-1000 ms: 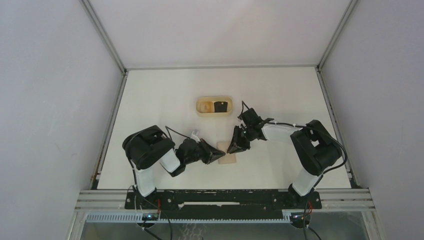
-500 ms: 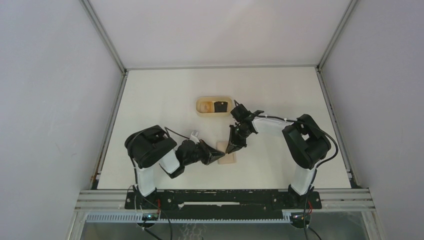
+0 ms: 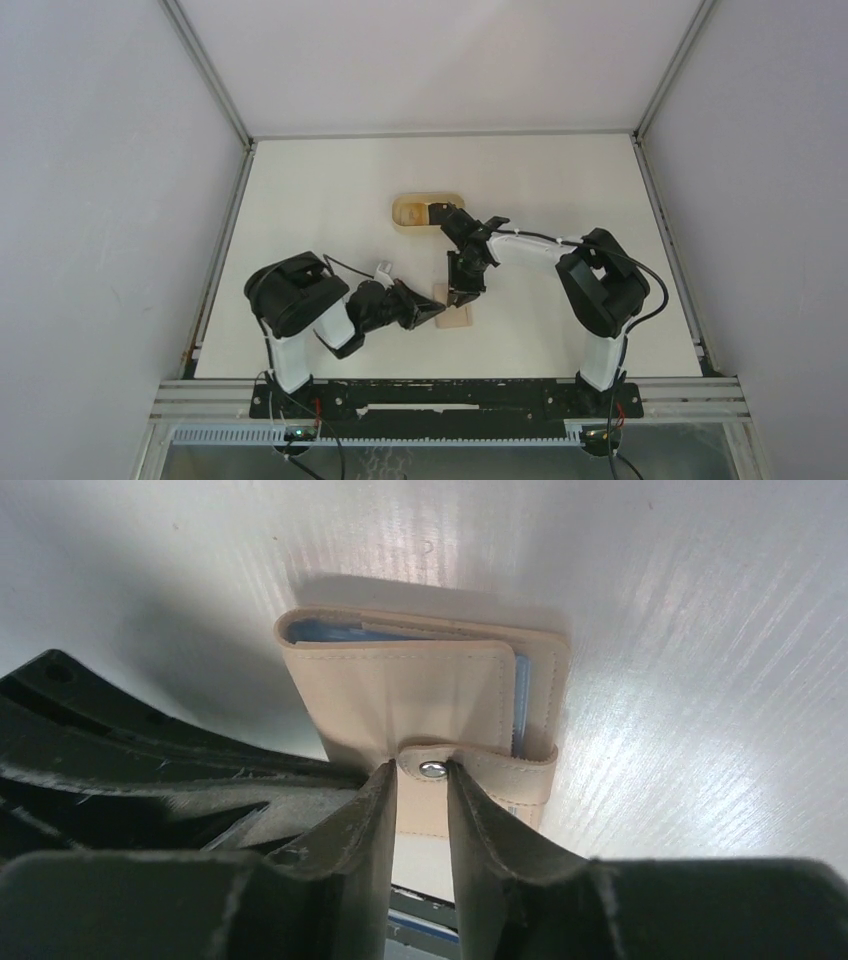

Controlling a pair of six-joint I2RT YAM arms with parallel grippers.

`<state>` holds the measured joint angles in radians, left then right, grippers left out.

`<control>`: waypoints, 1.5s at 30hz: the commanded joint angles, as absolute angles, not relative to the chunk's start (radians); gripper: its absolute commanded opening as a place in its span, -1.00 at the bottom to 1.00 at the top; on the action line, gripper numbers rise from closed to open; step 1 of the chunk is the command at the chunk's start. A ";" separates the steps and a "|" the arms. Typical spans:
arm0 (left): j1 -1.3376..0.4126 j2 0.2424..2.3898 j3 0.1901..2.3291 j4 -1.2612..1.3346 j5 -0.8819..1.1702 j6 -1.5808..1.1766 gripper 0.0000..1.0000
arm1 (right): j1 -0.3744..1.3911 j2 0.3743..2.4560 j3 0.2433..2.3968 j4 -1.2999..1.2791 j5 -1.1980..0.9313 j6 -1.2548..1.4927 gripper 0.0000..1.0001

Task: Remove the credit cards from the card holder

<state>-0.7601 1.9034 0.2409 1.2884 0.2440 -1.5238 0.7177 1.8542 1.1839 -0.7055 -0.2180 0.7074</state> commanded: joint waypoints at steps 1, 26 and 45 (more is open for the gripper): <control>-0.749 1.745 0.253 1.123 0.233 -1.403 -1.00 | 0.704 1.826 1.182 -0.732 -0.036 0.639 -0.24; -0.424 0.870 0.639 -0.041 -0.212 -0.506 1.00 | 0.370 0.974 0.818 -0.232 -0.003 0.499 0.99; -0.167 0.755 0.572 -0.005 -0.015 -0.472 1.00 | 0.358 0.943 0.793 -0.211 0.107 0.530 0.99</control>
